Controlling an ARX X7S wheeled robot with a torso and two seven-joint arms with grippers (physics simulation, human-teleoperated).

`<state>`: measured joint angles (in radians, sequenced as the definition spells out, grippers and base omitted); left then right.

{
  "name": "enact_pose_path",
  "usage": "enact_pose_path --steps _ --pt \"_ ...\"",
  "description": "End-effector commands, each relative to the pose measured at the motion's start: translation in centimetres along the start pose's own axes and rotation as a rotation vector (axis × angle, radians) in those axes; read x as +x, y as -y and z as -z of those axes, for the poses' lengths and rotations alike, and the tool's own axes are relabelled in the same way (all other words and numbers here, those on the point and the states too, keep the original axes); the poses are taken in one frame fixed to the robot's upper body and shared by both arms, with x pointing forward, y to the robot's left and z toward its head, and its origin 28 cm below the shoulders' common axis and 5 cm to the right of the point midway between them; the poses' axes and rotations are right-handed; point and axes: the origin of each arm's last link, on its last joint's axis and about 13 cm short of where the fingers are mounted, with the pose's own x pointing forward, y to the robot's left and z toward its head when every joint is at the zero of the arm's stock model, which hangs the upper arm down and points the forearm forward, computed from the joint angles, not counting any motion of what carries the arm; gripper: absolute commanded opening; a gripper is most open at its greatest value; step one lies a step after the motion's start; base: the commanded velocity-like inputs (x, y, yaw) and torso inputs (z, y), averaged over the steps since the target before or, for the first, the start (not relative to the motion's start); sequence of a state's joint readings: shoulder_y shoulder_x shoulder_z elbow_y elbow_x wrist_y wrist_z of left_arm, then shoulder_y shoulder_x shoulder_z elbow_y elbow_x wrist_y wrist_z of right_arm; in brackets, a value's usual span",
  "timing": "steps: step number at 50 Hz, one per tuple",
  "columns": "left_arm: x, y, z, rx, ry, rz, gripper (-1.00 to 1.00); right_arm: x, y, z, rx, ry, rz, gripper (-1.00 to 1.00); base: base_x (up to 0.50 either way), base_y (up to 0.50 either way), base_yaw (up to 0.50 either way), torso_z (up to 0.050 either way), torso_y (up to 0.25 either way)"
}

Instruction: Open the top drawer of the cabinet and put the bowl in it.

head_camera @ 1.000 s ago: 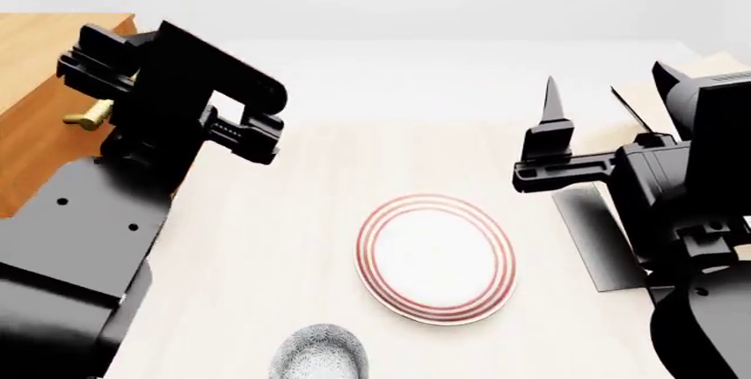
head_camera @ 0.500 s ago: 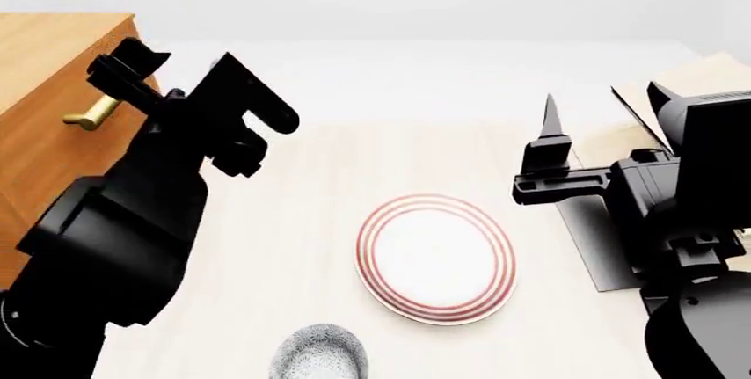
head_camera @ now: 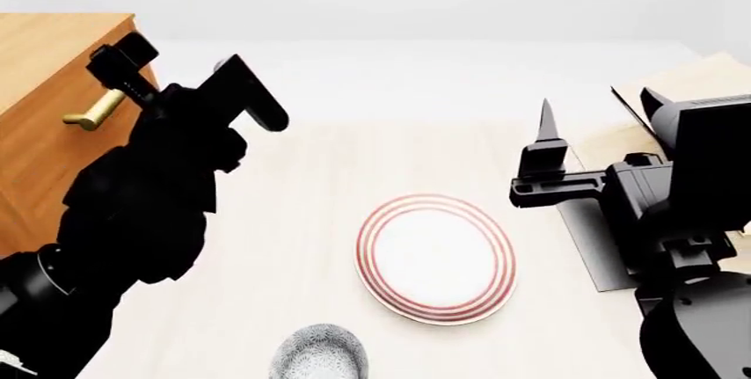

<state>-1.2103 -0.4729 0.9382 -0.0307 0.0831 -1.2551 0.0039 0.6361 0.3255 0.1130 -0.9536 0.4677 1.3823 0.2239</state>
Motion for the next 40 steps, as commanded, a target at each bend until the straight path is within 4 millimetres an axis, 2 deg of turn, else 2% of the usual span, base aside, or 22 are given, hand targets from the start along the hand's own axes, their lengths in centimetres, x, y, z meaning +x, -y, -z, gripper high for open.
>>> enact_pose_path --steps 1,18,40 --pt "1.0 -1.0 -0.5 0.066 -0.043 -0.025 1.0 0.1 0.0 0.0 0.005 -0.002 -0.004 1.0 0.0 0.0 0.0 0.0 0.0" --pt "2.3 -1.2 -0.3 0.133 -0.122 -0.023 1.0 0.1 0.1 0.4 0.004 -0.006 -0.004 1.0 0.0 0.0 0.0 0.0 0.0" --pt "4.5 -0.6 0.4 0.101 -0.201 -0.023 1.0 0.2 -0.1 0.9 0.001 -0.017 -0.014 1.0 0.0 0.0 0.0 0.0 0.0"
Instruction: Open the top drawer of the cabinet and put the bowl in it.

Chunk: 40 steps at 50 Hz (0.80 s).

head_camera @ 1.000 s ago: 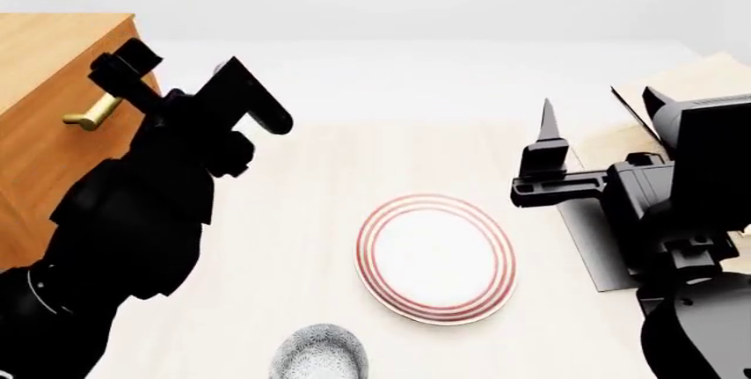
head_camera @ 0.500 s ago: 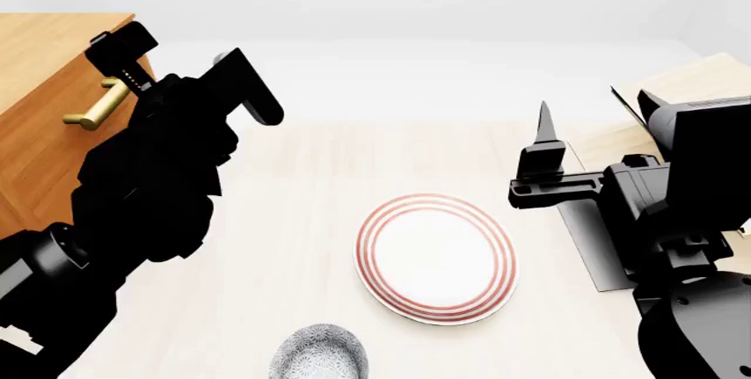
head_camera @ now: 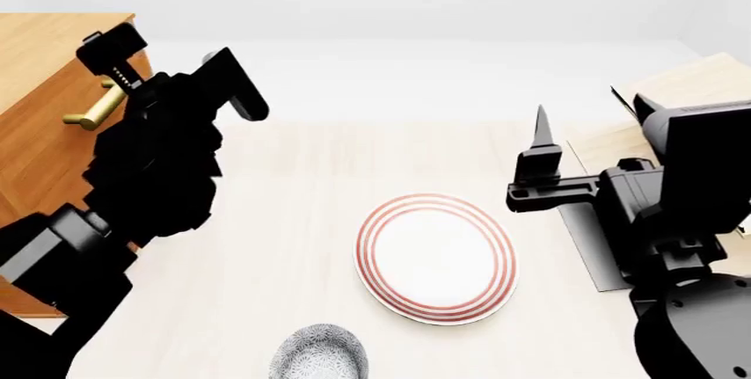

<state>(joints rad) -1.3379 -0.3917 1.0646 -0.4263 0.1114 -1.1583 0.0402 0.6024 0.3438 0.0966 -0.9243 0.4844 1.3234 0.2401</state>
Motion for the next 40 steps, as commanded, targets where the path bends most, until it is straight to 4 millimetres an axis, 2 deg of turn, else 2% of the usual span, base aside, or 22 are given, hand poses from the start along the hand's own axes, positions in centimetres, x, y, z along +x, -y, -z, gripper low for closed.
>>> enact_pose_path --steps 1,40 --pt "1.1 0.4 0.1 -0.008 -0.039 0.006 1.0 0.1 0.0 0.4 0.0 -0.009 -0.004 1.0 0.0 0.0 0.0 0.0 0.0" --pt "3.4 2.5 1.5 -0.026 -0.131 0.021 1.0 0.2 0.2 1.2 0.015 -0.034 0.01 1.0 0.0 0.0 0.0 0.0 0.0"
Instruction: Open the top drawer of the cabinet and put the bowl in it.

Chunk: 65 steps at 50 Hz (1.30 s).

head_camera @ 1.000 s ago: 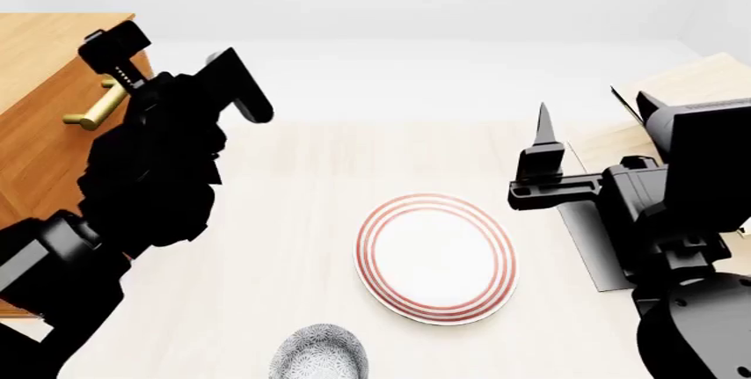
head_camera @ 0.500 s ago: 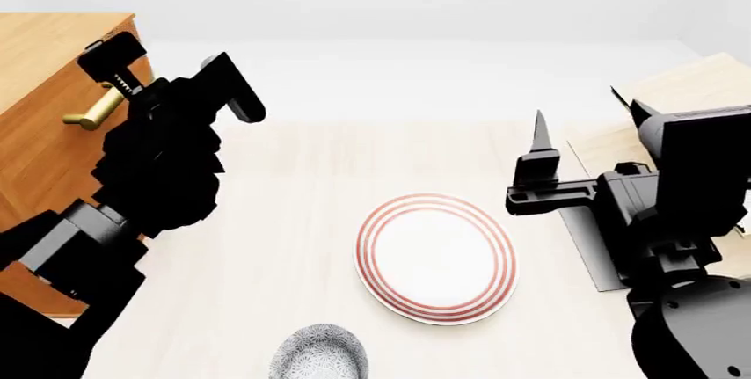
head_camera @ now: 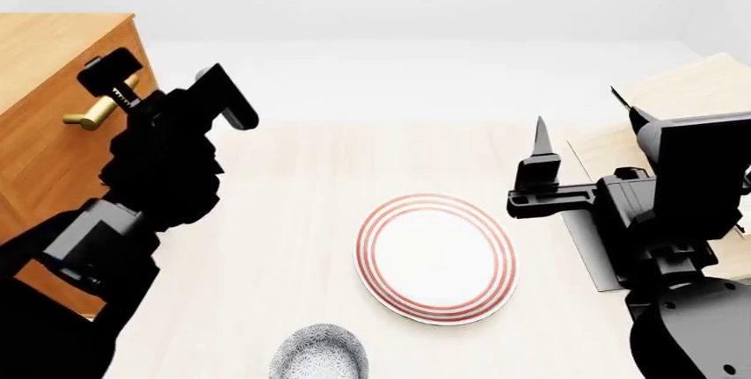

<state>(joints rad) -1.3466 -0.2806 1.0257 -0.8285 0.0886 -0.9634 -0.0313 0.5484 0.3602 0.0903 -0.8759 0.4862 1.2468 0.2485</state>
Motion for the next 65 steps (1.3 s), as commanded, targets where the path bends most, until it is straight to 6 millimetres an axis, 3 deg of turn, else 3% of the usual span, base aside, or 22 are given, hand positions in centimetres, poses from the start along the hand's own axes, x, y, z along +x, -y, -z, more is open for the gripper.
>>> enact_pose_path --steps 1,59,60,65 --pt "0.6 0.5 0.5 -0.005 -0.028 0.005 1.0 0.0 0.1 0.1 0.002 -0.005 0.005 1.0 0.0 0.0 0.0 0.0 0.0" --pt "1.9 -0.1 3.1 -0.045 -0.152 -0.024 1.0 0.3 -0.2 0.7 0.005 -0.018 -0.003 1.0 0.0 0.0 0.0 0.0 0.0" --pt "1.9 -0.1 3.1 -0.046 -0.153 -0.025 -1.0 0.3 -0.2 0.7 0.005 -0.018 -0.003 1.0 0.0 0.0 0.0 0.0 0.0" --pt "2.0 0.0 3.2 -0.048 -0.152 -0.022 -1.0 0.3 -0.2 0.7 0.006 -0.018 -0.004 1.0 0.0 0.0 0.0 0.0 0.0"
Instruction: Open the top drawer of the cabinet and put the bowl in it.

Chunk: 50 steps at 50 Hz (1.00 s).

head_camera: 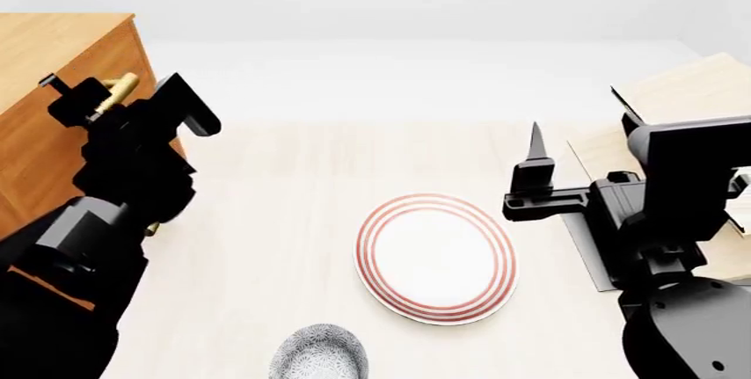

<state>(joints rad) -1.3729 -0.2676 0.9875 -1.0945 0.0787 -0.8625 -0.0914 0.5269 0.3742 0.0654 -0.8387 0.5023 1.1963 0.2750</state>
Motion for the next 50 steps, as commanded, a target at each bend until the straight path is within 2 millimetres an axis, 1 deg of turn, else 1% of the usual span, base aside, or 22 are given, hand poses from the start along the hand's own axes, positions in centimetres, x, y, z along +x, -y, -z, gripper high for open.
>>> enact_pose_path --steps 1,17,35,50 --pt "0.1 0.3 0.2 -0.018 -0.007 0.02 -1.0 0.0 0.0 0.1 0.002 -0.002 -0.001 1.0 0.0 0.0 0.0 0.0 0.0" --pt "-0.1 0.6 0.2 -0.016 0.002 0.026 -1.0 0.0 0.0 0.3 0.005 -0.004 0.001 1.0 0.0 0.0 0.0 0.0 0.0" --pt "-1.0 1.4 -0.6 -0.003 0.064 0.049 -1.0 -0.1 0.0 0.2 0.009 -0.002 0.001 1.0 0.0 0.0 0.0 0.0 -0.001" --pt "-1.5 1.1 -1.2 0.004 0.105 0.046 -1.0 0.0 0.0 0.3 0.014 -0.001 0.003 1.0 0.0 0.0 0.0 0.0 -0.001"
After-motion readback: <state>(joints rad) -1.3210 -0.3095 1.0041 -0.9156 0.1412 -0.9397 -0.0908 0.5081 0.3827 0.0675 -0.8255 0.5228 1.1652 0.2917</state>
